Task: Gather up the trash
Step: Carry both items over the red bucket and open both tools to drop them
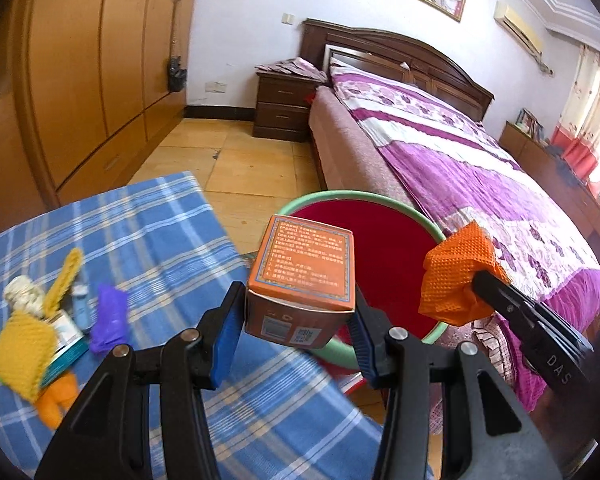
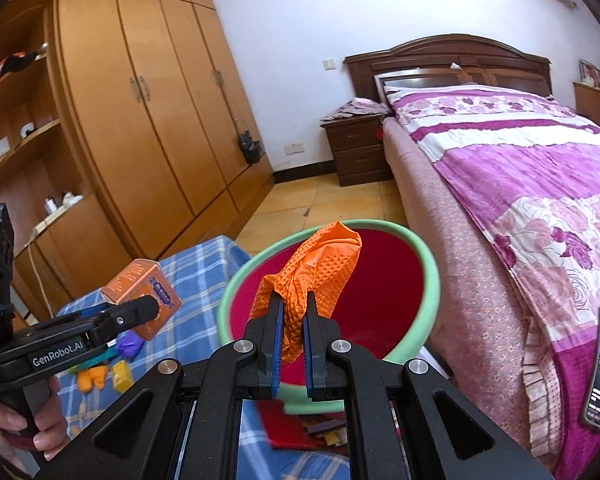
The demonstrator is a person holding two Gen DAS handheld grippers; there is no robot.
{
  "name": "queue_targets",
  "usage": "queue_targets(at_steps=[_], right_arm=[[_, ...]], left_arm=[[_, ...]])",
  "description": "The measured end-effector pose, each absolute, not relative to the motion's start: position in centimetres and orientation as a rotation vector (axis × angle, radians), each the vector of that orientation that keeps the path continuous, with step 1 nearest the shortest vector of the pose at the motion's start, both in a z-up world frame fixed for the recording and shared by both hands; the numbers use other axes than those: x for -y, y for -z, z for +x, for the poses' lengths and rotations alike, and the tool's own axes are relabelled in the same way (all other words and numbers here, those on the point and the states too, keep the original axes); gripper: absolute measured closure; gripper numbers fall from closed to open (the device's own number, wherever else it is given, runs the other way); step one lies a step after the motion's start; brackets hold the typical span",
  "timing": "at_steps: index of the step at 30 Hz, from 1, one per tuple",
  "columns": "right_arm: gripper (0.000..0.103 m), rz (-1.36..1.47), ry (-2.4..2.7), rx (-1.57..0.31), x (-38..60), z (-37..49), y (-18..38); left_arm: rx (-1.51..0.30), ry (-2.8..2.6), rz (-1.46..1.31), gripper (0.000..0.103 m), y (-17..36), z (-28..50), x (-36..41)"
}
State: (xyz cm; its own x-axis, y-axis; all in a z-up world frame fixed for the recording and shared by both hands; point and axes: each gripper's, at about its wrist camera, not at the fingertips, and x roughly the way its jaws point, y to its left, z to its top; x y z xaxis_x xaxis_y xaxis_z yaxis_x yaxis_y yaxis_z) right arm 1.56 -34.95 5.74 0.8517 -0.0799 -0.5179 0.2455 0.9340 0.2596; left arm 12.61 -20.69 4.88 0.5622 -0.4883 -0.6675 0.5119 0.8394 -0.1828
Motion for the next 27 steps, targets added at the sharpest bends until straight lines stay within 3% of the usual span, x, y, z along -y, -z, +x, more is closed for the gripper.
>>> queue_targets(at_steps=[19, 27], right_arm=[[0.094, 0.404, 0.226, -0.610, 39.3, 3.7, -2.0], [0.092, 0.419, 0.220, -0.634, 39.6, 4.2, -1.1]], left_arm=[[-0.869, 0.607, 0.113, 0.053, -0.4, 15.5, 25.8], [-0.887, 0.610, 0.112, 0.048, 0.2, 15.5, 25.8]])
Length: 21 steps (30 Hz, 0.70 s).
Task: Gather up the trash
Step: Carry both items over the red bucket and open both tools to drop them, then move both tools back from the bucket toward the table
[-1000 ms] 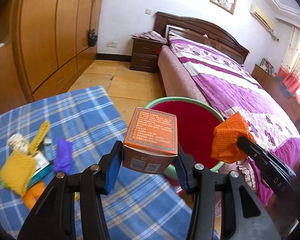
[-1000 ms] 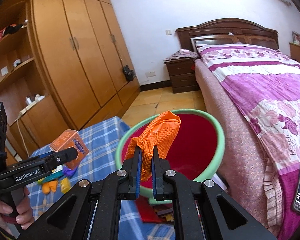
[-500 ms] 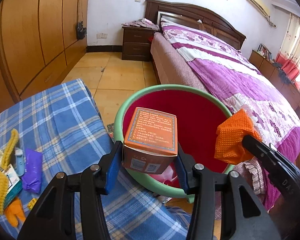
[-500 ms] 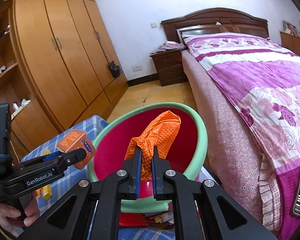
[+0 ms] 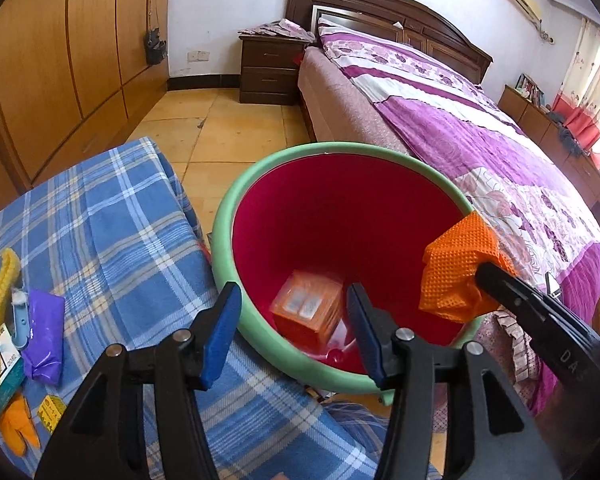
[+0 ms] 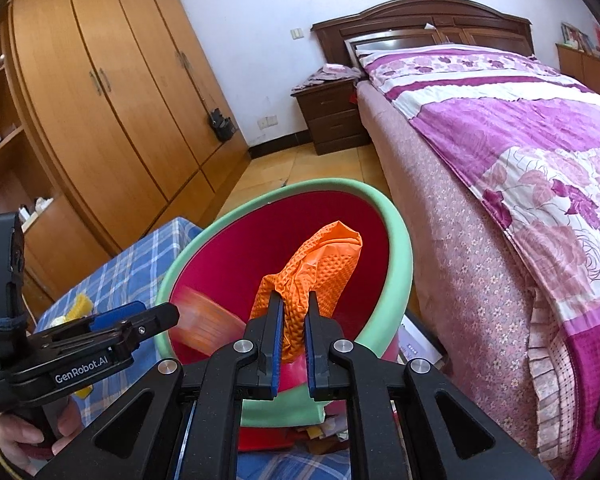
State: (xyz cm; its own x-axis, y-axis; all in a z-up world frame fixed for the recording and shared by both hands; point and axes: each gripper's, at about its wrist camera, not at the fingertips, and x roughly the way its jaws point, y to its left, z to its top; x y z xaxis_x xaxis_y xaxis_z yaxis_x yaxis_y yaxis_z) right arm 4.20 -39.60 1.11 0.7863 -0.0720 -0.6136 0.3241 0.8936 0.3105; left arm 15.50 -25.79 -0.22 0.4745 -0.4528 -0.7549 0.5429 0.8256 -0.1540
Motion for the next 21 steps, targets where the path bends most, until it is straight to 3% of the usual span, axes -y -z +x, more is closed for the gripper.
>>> queue_targets(at_steps=[3, 7, 11, 15, 21], right_arm=[[0.091, 0.426, 0.222, -0.640, 39.7, 4.3, -0.9], [0.077, 0.452, 0.216, -0.646, 39.8, 4.4, -0.8], [0.072, 0.452, 0.208, -0.634, 39.3, 4.1, -1.1], [0.059, 0.457, 0.216, -0.628, 39.1, 3.8, -1.4], [0.056, 0.462, 0.219, -0.625, 38.5, 3.2, -1.7]], left_arm=[[-0.889, 0.602, 0.102, 0.047, 0.3, 15.4, 25.3], [-0.897, 0.592, 0.104, 0.046, 0.4, 15.2, 24.7], [-0.906, 0.579, 0.082, 0.046, 0.5, 15.1, 23.8], [-0.906, 0.565, 0.074, 0.046, 0.3, 14.8, 22.9], [-0.904, 0.544, 0.051, 0.046, -0.1, 14.4, 21.4]])
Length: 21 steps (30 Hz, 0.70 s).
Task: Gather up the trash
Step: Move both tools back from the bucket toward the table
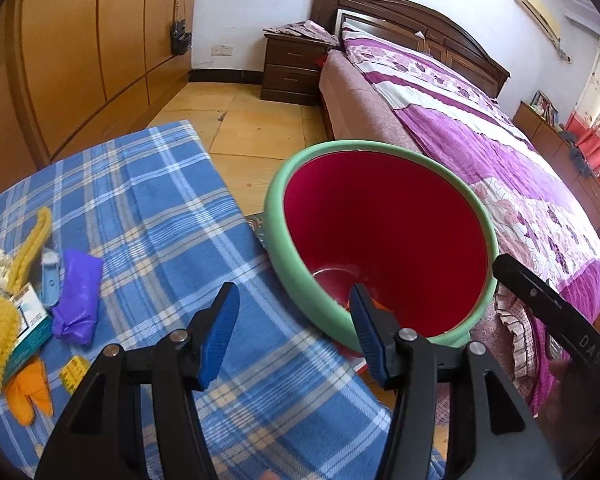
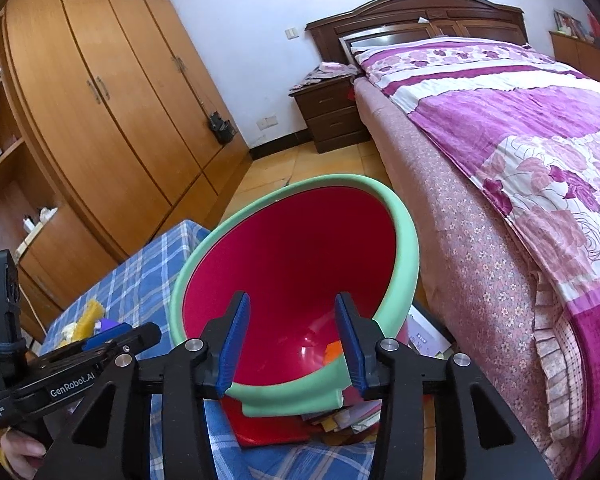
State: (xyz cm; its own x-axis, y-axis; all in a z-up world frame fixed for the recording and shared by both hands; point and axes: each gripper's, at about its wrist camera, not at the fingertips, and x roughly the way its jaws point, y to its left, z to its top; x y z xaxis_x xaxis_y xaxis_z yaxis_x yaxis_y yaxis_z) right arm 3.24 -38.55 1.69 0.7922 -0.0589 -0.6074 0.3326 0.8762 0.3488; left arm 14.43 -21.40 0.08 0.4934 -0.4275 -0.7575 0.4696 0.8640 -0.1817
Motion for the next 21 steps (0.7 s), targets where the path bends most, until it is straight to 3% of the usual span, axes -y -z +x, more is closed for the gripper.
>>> queue_targets(at_steps=[5, 10, 15, 17, 21], right_arm=[[0.046, 0.444, 0.230, -0.618, 37.6, 2.6, -2.3], [0.035, 0.427, 0.225, -0.618, 36.4, 2.1, -2.7], [0.034, 0.419, 0.219, -0.631, 35.2, 1.7, -2.8], [0.034, 0.417, 0.218, -0.633, 34.7, 1.5, -2.9], [0.034, 0.402, 0.214, -0.621, 33.7, 1.1, -3.4]], left_arm=[[-0.900, 0.523, 0.037, 0.045, -0.5, 13.9, 20.0], [-0.883, 0.489, 0.033, 0.039, -1.0, 13.1, 18.6], [-0.882, 0.467, 0.009, 0.038, -1.4, 12.5, 16.8], [-0.877, 0.439, 0.010, 0.030, -1.5, 12.3, 16.2], [-0.853, 0.398, 0.011, 0.028, -1.8, 11.8, 14.7]])
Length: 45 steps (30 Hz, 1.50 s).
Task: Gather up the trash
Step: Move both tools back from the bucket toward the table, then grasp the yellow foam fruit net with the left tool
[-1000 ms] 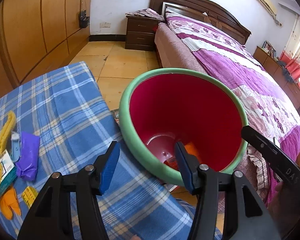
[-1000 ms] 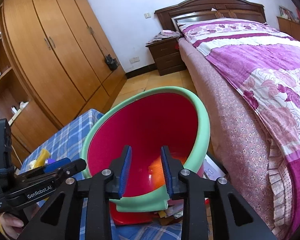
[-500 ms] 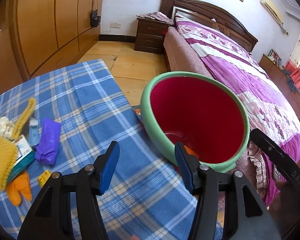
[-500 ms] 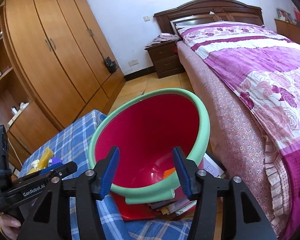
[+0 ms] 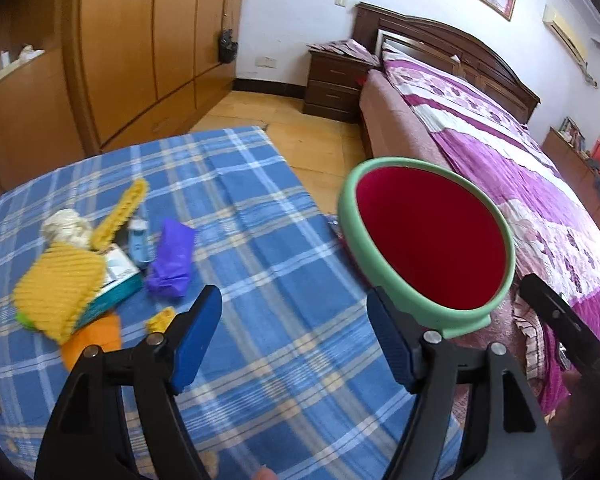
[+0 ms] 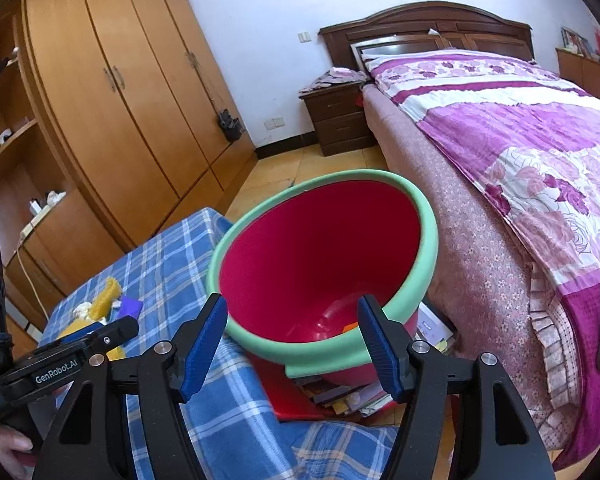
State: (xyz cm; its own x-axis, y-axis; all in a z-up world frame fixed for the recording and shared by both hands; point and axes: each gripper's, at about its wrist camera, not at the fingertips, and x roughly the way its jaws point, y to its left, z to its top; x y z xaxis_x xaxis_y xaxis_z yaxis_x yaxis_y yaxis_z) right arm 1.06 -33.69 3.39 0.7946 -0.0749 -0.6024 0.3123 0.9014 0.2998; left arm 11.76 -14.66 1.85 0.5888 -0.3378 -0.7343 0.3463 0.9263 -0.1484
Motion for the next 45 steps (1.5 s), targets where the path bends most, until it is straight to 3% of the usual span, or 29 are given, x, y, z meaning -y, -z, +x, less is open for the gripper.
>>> queue_targets(at_steps=[4, 23, 45], right_arm=[[0.026, 0.383, 0.205, -0.617, 32.5, 0.9, -3.7], [0.026, 0.332, 0.167, -0.639, 28.3, 1.8, -3.8], [0.026, 0.339, 0.136, -0.726, 27.0, 4.8, -0.9]], left_arm=[[-0.841, 0.375, -0.004, 0.028, -2.1, 11.4, 13.1], [-0.739, 0.229, -0.009, 0.026, -4.8, 12.5, 4.9], [-0.846, 0.047, 0.094, 0.024, 0.7, 18.5, 1.3]])
